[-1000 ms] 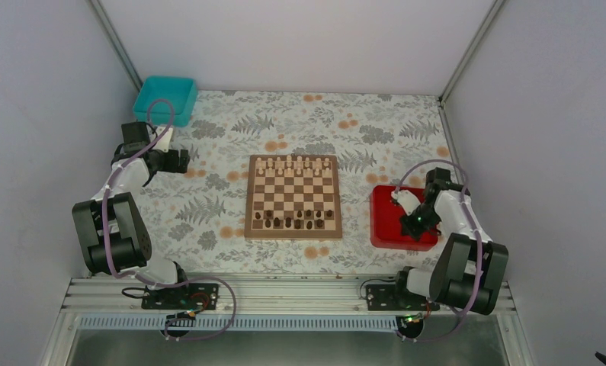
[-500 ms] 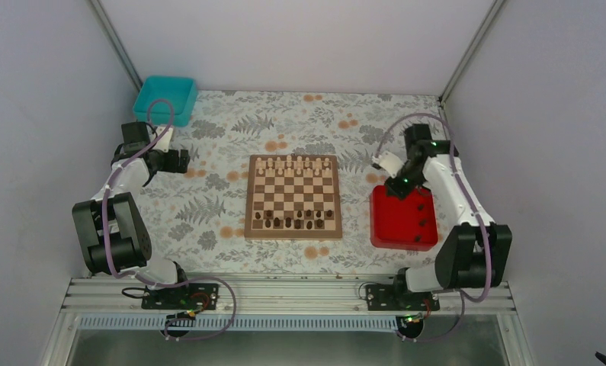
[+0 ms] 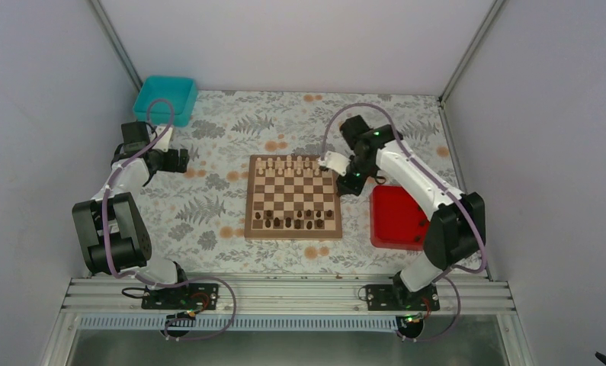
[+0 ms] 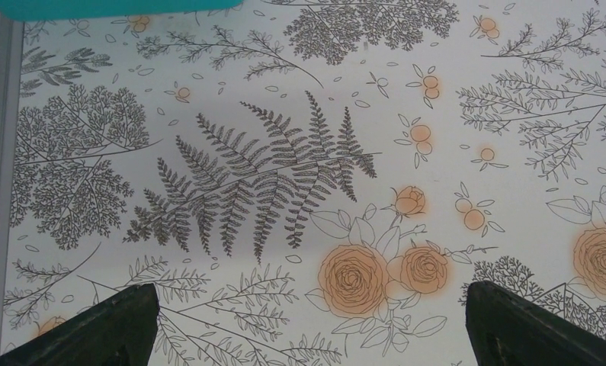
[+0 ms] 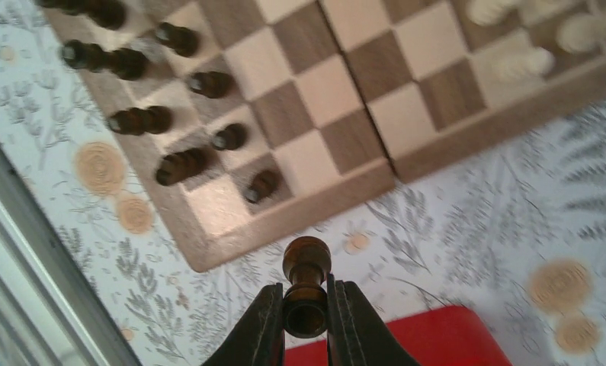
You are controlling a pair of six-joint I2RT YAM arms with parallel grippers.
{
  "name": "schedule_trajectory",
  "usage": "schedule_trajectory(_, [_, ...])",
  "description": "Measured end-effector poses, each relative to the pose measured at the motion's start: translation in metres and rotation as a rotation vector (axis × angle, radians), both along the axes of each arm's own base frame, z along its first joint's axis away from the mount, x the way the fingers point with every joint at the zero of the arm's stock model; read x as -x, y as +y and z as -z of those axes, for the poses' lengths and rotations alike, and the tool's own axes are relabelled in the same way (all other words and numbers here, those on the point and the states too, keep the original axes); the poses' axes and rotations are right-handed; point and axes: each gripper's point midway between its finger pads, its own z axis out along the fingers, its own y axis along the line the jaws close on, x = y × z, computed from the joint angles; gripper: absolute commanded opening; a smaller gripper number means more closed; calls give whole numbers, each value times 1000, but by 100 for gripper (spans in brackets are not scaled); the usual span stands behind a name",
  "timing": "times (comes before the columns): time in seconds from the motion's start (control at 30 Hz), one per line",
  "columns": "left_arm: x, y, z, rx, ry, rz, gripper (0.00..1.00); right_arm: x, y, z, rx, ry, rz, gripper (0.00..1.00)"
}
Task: Set up the chess pieces on the board
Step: Place the chess piece on the chessboard.
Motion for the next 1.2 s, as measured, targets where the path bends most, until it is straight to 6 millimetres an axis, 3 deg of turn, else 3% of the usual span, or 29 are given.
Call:
schedule_trajectory(0.17, [-1,2,-1,-7,-5,-5,100,30,23,15,2,54,-90,15])
schedule_trajectory(0.4, [-1,4,0,-17,-3,-14,100,65,25,49,26,157,-134,14])
schedule_trajectory(0.8, [-1,5,0,-23,-1,-18,100,59,36,67,-1,114,-151,14])
schedule_trajectory(1.2, [-1,5,0,-22,-1,-18,100,61,33,79,18,138,-150,14])
